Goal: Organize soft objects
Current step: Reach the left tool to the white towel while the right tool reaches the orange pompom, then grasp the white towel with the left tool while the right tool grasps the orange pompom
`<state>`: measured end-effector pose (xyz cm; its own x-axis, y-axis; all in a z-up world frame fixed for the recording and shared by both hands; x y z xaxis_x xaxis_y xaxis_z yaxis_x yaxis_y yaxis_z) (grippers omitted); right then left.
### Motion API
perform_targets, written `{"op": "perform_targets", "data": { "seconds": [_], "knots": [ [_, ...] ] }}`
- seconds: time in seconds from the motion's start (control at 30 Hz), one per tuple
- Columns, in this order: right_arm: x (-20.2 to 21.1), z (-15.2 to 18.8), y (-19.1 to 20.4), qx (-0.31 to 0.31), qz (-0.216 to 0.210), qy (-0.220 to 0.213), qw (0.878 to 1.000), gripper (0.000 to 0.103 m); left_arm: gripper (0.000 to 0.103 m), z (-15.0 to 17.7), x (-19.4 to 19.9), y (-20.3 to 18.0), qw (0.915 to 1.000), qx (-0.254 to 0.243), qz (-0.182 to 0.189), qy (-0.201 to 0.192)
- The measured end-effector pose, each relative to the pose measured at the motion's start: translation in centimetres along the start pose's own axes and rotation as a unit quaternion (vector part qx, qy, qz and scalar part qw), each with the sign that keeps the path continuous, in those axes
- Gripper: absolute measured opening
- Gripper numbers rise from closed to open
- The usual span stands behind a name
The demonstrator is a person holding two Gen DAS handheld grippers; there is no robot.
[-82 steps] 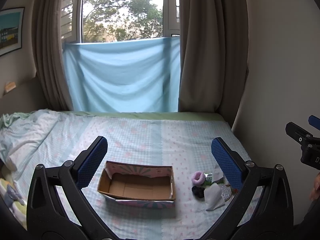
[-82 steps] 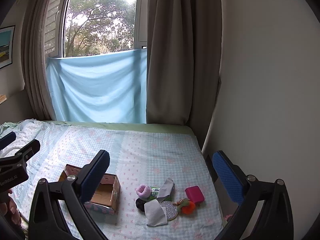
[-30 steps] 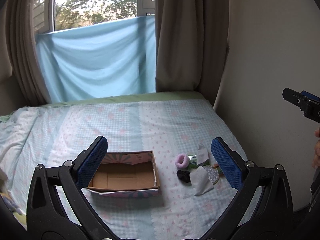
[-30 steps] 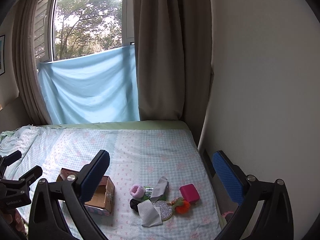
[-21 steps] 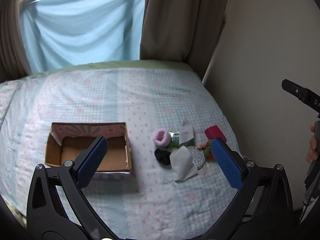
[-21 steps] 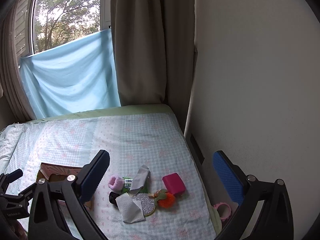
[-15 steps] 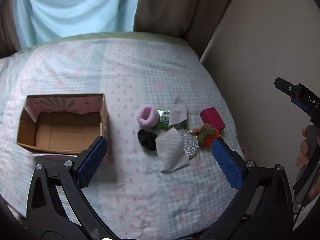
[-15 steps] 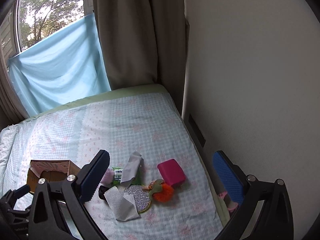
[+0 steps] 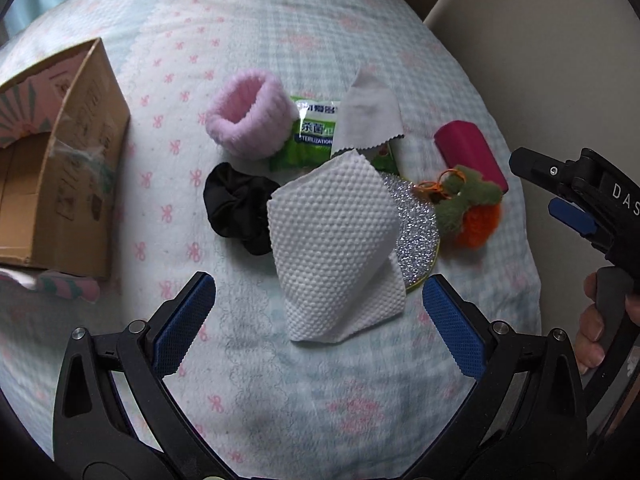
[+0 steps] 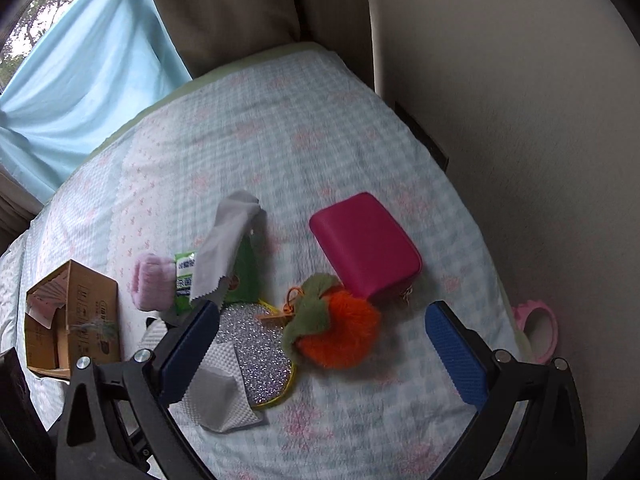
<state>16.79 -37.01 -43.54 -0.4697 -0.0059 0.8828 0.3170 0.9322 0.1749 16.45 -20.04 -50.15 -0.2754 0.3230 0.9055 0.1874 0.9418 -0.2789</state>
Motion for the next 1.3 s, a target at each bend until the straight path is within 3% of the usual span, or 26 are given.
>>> {"op": "perform_targets", "data": {
  "seconds": [0.27, 0.37, 0.4, 0.5, 0.67, 0.93, 1.3],
  "knots": [
    [-6.5, 2.1, -1.1, -0.036, -0.005, 0.045, 0.998, 0.097, 0.084, -0.3, -4.3, 0.3, 0.9995, 0.006, 0.025, 0.020],
    [-7.8, 2.4, -1.0, -0.043, -0.005, 0.056, 0.997, 0.091, 0.061, -0.2, -5.2, 0.0, 0.9984, 0.010, 0.043, 0.035],
    [-8.2, 2.6, -1.0, -0.047, -0.005, 0.062, 0.997, 0.089, 0.047, -0.1, -5.4, -0.2, 0.9977, 0.010, 0.052, 0.042],
    [-9.0, 2.9, -1.1, -0.067, -0.016, 0.073, 0.995, 0.077, 0.034, -0.3, -5.4, -0.8, 0.9971, 0.002, 0.061, 0.046],
    [-9.3, 2.8, -1.4, -0.080, -0.020, 0.079, 0.993, 0.045, 0.016, -0.6, -5.3, -1.7, 0.9965, -0.014, 0.066, 0.049],
    [-9.2, 3.1, -1.7, -0.082, -0.026, 0.072, 0.994, 0.040, 0.009, -0.8, -5.0, -2.1, 0.9967, -0.016, 0.068, 0.041],
    [-5.8, 2.1, -1.4, -0.061, -0.027, 0.043, 0.997, 0.040, 0.009, -1.6, -0.5, -2.5, 0.9968, -0.026, 0.075, 0.001]
  ]
}}
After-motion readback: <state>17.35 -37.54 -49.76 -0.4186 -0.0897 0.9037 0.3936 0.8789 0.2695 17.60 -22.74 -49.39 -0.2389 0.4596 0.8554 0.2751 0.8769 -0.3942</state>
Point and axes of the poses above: each gripper's, at about its wrist camera, not at the fingertips, and x roughly against the way its jaws point, y to its left, z to its underside, the point moved 9 cm from there along -x, roughly the way its jaws point
